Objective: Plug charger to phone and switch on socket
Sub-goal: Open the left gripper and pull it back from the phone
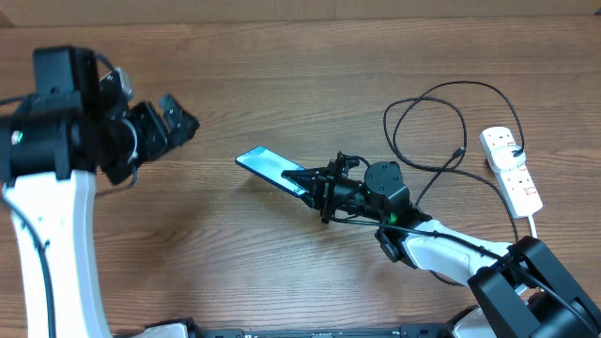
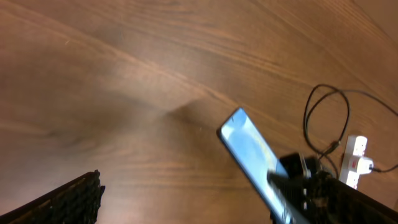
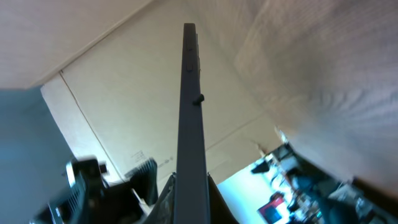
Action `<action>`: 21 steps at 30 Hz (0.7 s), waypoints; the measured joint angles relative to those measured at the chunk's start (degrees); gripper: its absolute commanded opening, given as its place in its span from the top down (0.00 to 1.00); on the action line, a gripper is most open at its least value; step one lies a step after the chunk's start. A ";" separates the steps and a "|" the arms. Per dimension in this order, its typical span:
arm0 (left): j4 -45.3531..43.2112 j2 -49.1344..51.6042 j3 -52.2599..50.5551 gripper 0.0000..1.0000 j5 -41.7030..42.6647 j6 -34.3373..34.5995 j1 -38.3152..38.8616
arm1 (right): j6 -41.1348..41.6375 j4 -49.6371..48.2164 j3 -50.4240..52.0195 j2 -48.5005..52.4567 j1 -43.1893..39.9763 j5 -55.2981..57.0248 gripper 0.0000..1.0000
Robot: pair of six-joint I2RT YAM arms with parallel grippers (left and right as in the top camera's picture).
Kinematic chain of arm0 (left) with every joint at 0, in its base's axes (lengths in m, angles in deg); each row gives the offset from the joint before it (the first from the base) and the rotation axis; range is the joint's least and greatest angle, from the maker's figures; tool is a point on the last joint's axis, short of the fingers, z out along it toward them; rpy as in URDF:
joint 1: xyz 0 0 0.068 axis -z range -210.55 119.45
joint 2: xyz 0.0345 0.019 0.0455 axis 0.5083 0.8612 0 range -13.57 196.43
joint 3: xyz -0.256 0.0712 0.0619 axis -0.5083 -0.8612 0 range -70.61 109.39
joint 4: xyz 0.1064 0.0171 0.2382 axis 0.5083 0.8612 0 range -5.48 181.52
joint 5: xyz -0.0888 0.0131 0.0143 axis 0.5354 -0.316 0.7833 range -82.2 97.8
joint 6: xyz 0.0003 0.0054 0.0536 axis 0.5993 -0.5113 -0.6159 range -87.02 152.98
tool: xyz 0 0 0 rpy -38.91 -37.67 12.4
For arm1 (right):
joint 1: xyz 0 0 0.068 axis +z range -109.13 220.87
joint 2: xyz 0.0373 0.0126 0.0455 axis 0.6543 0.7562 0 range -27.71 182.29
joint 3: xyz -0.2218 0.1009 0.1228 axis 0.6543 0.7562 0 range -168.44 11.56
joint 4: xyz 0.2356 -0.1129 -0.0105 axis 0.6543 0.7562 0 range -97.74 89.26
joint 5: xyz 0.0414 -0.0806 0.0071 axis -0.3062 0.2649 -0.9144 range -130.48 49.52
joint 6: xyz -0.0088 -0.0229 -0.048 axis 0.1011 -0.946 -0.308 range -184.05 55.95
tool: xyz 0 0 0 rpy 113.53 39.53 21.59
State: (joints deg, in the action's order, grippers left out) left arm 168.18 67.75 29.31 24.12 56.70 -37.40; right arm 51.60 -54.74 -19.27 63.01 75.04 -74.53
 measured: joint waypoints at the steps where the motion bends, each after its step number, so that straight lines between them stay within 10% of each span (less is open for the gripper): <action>1: 0.96 -1.22 0.00 0.01 -0.26 -0.02 0.00 | 0.22 0.02 0.00 0.02 -0.02 -0.48 0.96; 21: -0.50 -35.19 -19.02 0.00 -3.85 6.16 -2.58 | 0.24 6.38 0.00 0.02 0.00 -1.70 0.96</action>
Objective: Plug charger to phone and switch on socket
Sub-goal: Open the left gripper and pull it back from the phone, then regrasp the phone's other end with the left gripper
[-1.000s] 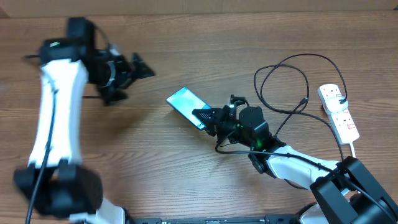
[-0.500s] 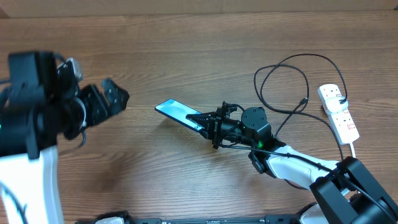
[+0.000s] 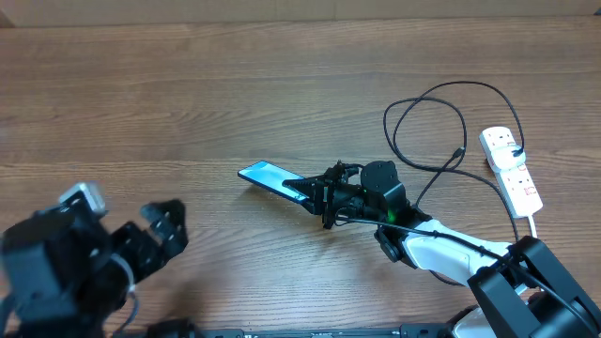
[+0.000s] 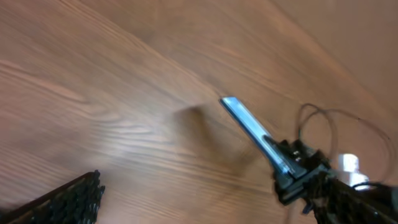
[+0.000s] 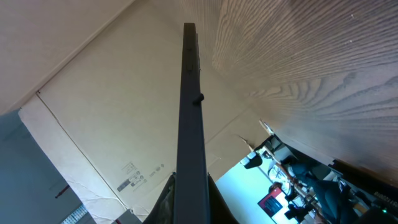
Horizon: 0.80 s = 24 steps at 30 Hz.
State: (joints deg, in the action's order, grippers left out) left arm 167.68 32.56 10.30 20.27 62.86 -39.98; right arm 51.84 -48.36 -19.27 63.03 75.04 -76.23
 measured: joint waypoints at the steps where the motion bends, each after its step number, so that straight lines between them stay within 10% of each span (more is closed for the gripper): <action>1: -2.36 -0.04 -3.04 0.00 1.86 0.83 -0.04 | 0.02 -0.02 0.00 0.00 0.00 -0.04 0.96; 14: -31.19 18.45 -30.10 0.00 40.35 13.86 -0.07 | -0.02 0.07 0.00 0.02 -0.02 -0.87 0.96; 24: -34.77 24.72 -30.16 0.00 45.55 17.81 -0.07 | 0.00 0.17 0.00 0.02 -0.02 0.46 0.96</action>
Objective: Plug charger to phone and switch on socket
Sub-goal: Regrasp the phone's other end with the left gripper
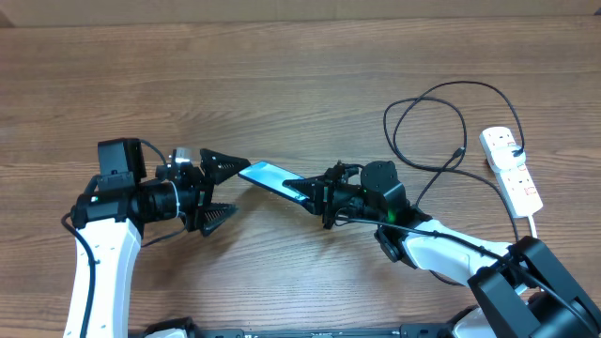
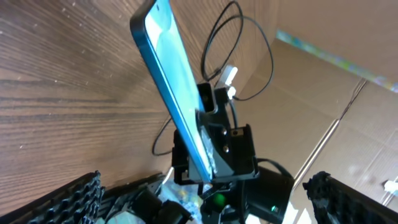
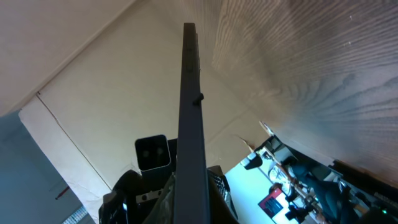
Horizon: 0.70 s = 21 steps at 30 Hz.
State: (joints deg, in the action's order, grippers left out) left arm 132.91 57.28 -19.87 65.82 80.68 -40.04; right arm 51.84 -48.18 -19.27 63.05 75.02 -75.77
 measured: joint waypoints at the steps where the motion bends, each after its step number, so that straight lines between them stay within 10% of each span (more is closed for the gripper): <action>1: -0.52 0.00 0.00 0.00 -0.15 0.52 0.02 | -0.02 0.00 0.00 0.00 0.00 0.24 0.96; 21: -2.82 0.00 -0.02 0.10 -4.00 8.11 0.00 | -0.02 -12.11 0.04 0.02 3.72 5.27 0.96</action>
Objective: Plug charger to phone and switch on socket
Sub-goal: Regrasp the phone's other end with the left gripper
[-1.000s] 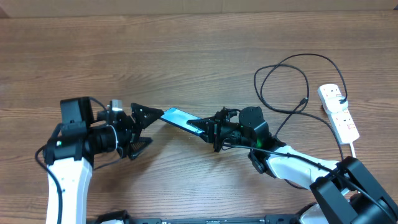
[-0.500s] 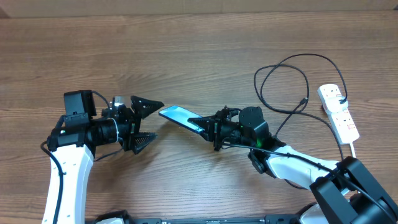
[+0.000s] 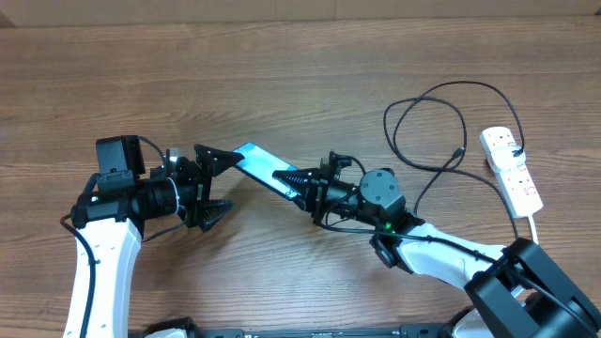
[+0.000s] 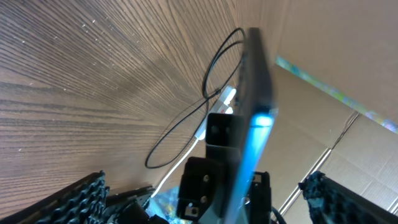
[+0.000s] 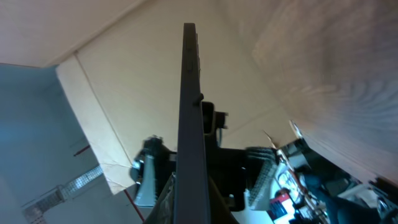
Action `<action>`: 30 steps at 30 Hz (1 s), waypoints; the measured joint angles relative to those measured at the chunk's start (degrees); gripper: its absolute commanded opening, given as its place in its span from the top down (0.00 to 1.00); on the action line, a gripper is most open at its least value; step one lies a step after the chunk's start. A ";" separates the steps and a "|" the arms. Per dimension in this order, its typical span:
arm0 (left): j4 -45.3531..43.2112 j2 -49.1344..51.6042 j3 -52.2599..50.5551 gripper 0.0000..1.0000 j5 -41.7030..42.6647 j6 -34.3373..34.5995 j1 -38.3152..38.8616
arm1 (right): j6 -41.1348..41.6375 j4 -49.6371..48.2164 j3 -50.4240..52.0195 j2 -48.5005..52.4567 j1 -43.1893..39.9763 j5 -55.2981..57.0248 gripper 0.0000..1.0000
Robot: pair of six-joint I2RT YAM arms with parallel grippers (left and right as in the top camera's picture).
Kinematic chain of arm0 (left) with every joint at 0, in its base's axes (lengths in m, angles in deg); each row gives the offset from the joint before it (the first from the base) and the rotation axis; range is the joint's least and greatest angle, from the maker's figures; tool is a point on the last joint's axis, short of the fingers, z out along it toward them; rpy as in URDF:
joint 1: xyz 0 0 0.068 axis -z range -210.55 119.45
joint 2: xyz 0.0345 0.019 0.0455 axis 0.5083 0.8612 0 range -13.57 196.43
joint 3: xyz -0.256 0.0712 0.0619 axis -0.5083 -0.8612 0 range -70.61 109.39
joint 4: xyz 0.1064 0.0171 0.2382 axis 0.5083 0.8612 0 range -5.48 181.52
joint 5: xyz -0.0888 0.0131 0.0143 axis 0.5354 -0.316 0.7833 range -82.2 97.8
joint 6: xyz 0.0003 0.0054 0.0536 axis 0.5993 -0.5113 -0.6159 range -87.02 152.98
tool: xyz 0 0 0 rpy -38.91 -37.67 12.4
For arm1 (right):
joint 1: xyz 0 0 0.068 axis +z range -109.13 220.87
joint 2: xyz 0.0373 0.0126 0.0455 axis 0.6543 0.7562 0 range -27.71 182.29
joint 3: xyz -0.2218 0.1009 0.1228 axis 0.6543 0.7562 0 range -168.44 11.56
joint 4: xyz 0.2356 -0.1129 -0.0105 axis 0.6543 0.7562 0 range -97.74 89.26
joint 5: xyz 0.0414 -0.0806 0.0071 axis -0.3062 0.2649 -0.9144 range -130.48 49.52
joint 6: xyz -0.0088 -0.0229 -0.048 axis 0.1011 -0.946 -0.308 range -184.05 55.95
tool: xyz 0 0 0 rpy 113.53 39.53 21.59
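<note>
The blue phone [image 3: 255,159] hangs tilted above the wooden table [image 3: 300,56], its near end clamped in my shut right gripper [image 3: 299,185]. In the right wrist view the phone [image 5: 189,106] shows edge-on, rising out of the gripper [image 5: 189,208]. My left gripper [image 3: 223,180] stands open facing the phone's free end, which reaches its upper finger. In the left wrist view the phone [image 4: 252,106] shows edge-on between the spread fingers [image 4: 68,199]. The black charger cable [image 3: 427,117] lies looped at the right, its plug end [image 3: 457,152] loose. The white socket strip [image 3: 510,167] lies at the far right.
The cable runs from the socket strip round in loops over the right half of the table, behind my right arm [image 3: 441,249]. My left arm [image 3: 99,235] stands along the left front of the table. Cardboard walls stand beyond the table's far edge.
My right gripper has moved left and a little further back with the phone. The phone's free end, then short of the left gripper, now reaches its open fingers. The left arm has hardly moved.
My right gripper held the phone above the table's middle throughout. The left arm was first raised at the far left, then low at the front left, then level with its open gripper facing the phone. The phone's end now sits at those fingers.
</note>
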State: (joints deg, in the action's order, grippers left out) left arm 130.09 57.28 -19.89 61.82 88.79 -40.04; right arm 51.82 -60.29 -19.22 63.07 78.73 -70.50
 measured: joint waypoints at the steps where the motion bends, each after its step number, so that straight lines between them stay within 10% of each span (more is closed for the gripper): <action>1: -0.04 0.00 0.00 0.12 -0.04 0.22 0.00 | -0.02 0.17 0.00 0.02 0.28 0.04 0.96; 30: -7.06 0.00 -0.02 0.51 -2.10 6.14 4.11 | 0.00 -1.49 0.00 0.02 6.91 6.25 0.96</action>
State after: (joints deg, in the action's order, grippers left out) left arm 123.03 57.28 -19.91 59.72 94.93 -35.94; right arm 51.82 -61.78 -19.22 63.09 85.64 -64.25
